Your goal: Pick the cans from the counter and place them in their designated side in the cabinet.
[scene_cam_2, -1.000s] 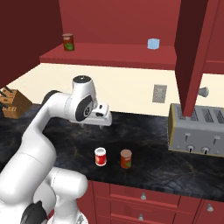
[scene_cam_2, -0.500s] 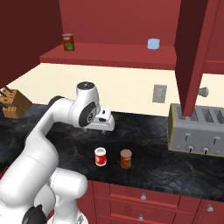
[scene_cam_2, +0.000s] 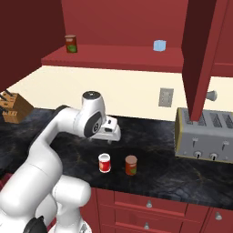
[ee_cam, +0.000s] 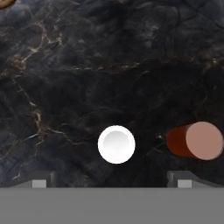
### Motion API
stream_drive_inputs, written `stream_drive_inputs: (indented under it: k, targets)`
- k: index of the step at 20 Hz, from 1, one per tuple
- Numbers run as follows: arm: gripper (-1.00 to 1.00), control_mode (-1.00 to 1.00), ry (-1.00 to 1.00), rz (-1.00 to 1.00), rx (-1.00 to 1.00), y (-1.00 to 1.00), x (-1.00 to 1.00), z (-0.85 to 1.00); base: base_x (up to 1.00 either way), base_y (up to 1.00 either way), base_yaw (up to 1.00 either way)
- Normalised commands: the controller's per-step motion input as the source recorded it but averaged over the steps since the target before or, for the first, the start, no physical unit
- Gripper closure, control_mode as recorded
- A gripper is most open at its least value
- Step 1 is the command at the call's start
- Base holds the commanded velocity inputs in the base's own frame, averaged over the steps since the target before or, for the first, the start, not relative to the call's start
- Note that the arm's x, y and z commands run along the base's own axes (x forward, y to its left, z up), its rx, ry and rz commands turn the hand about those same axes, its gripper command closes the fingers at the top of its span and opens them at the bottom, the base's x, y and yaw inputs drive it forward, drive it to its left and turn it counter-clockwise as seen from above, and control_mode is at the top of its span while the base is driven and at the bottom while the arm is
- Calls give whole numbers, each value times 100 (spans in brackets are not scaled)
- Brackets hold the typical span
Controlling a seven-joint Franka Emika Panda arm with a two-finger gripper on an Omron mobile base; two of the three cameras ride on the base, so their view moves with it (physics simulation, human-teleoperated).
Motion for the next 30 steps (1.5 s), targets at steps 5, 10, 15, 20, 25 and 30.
stream_drive_inputs:
  k: [5, 10, 15, 20, 25, 30]
  targets:
    - [-100, -100, 1, 0, 0, -5, 0, -21, 0, 0, 0]
    - [-100, -100, 4, 0, 0, 0, 0, -25, 0, 0, 0]
    - [-100, -100, 0, 0, 0, 0, 0, -19, 0, 0, 0]
    - [-100, -100, 0, 0, 0, 0, 0, -22, 0, 0, 0]
    - [-100, -100, 0, 0, 0, 0, 0, -22, 0, 0, 0]
    - [-100, -100, 0, 0, 0, 0, 0, -17, 0, 0, 0]
